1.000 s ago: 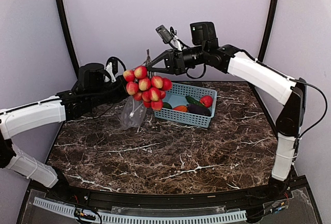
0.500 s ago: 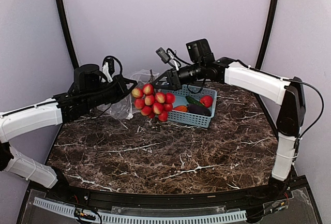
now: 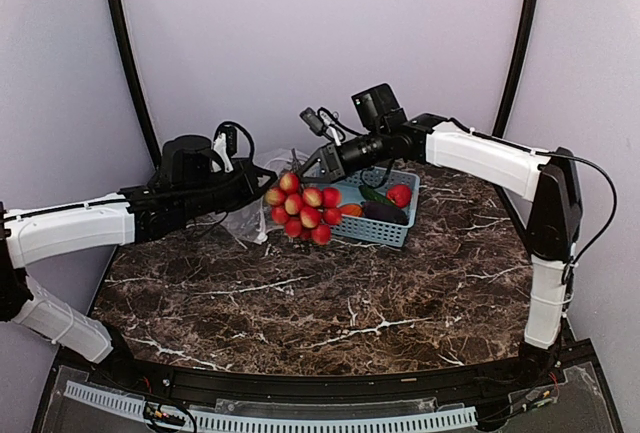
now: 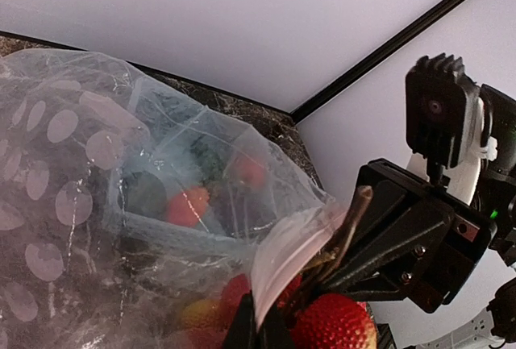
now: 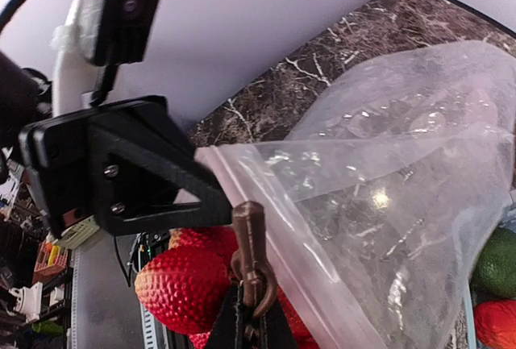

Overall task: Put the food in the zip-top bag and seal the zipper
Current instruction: Place the fake fruit in the zipper food storage bag.

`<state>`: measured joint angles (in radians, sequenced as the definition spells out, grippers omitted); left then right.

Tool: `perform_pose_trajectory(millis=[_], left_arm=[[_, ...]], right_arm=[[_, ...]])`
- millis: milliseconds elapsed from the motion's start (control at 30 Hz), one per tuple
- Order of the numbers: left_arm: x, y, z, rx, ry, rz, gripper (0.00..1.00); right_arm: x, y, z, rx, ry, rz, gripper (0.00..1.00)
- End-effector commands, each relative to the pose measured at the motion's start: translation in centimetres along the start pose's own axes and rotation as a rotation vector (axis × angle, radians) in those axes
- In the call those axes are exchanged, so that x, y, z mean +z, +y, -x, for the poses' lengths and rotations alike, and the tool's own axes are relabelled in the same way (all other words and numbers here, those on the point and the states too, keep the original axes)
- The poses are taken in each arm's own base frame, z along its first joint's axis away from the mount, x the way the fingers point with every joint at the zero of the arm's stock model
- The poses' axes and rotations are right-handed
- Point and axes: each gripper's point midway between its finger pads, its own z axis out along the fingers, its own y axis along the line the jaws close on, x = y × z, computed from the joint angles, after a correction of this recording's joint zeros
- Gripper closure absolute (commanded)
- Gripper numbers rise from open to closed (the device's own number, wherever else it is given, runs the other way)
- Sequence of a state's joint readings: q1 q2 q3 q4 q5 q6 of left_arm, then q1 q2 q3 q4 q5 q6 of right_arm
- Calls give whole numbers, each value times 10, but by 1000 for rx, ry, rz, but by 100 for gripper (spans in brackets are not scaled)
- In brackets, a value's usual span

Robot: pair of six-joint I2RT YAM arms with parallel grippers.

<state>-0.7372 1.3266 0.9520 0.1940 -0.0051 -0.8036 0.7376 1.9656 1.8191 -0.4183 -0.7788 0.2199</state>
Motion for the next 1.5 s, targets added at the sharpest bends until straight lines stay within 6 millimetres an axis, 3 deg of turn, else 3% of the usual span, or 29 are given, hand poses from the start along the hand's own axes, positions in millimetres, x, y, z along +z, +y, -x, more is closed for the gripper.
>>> perform_pose_trajectory(millis=[0,233,467,767,933,1100,1467], left_arm=[[-4,-10,4,47,-39,-14,99],[1,-7,3,35,-46,-10,99],[7,-6,-4,48,-28,-15,99],[-3,-14,3,90,-60,-41,99],[0,-28,-6,139,-30,-94,99],[12,-34,-38,178,85,-126,99],[33,1,-89,248,272,1,99]], right_arm=[[0,-17,10,64,-30,-111,100],[22,13,-20,-23,61,-1,100],[30,13,-28,-18,92,0,100],[36,-9,-49,102,124,-55,100],[36,-26,-43,172,105,-92,100],[25,-47,-18,221,34,-139,100],[25,-23,-1,259,-10,75,100]])
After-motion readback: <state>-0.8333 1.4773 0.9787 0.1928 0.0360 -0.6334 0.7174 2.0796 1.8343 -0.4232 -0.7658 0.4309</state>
